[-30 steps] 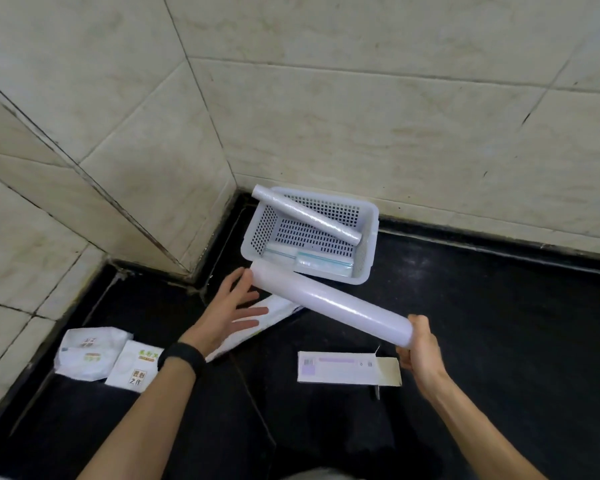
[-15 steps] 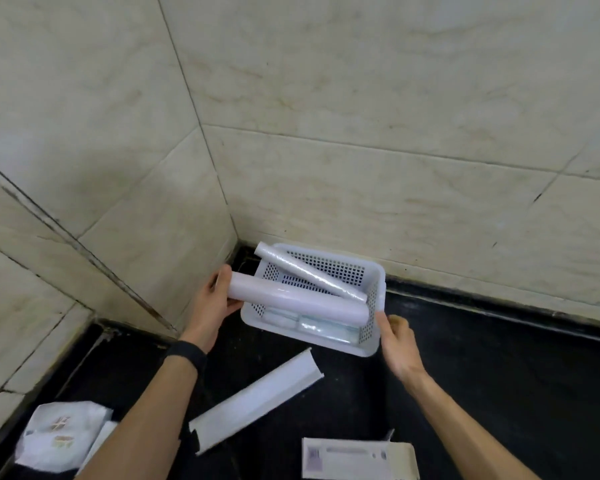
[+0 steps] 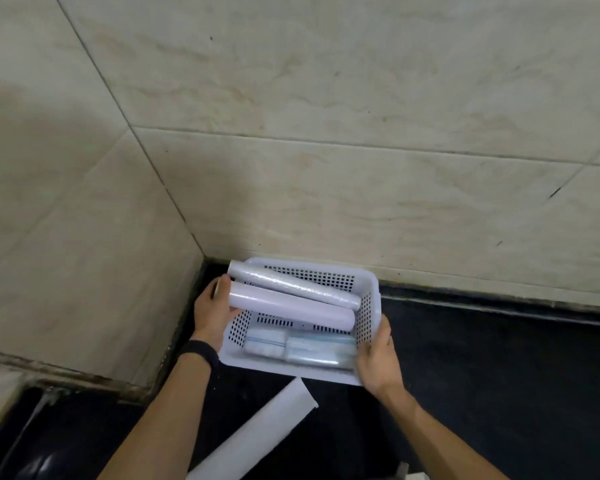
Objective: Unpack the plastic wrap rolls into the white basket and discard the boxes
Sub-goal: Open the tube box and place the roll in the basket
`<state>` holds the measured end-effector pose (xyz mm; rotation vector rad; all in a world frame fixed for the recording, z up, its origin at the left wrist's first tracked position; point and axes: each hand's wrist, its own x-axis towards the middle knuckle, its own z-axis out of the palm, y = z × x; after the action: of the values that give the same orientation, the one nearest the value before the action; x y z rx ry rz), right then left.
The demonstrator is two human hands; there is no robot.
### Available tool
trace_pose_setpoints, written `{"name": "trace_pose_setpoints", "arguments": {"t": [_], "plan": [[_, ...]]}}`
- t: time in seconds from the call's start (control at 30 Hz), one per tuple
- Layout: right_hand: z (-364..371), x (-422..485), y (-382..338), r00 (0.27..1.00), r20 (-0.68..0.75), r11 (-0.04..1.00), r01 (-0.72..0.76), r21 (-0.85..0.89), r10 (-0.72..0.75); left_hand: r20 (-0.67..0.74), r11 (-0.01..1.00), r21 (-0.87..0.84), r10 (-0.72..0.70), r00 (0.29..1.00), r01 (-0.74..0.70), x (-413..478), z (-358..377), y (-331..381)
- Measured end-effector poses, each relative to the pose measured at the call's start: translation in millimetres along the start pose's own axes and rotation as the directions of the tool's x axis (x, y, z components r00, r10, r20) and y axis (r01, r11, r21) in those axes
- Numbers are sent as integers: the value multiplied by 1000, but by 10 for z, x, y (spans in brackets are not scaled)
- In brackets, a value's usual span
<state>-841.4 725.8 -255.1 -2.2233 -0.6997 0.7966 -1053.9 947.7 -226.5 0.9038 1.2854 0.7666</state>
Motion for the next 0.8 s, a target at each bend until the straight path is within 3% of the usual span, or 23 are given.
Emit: {"name": "trace_pose_setpoints", "arguments": {"t": [0.1,0.17,0.23,0.4,0.6,0.8], "plan": [[34,29,24,999,-35,1000,4,-5,-5,-2,999,46,6,1000,-6,67,66,69],[50,23,21,998,-58,1000,4,1,-4,-41,953,290,106,994,-89,82,116,99],[59,16,28,998,-60,1000,7,0,-7,-7,823,539,216,976,-178,96,151,98],[72,25,40,999,-53,1000,-3,13,4,155,895,428,63,986,-124,299,48,9],[73,21,37,999,-48,1000,-22,13,23,193,821,487,233,953,-299,255,30,-78],[65,19,22,999,-28,999,-46,14,47,206,781,536,248,947,-321,263,41,-63]]}}
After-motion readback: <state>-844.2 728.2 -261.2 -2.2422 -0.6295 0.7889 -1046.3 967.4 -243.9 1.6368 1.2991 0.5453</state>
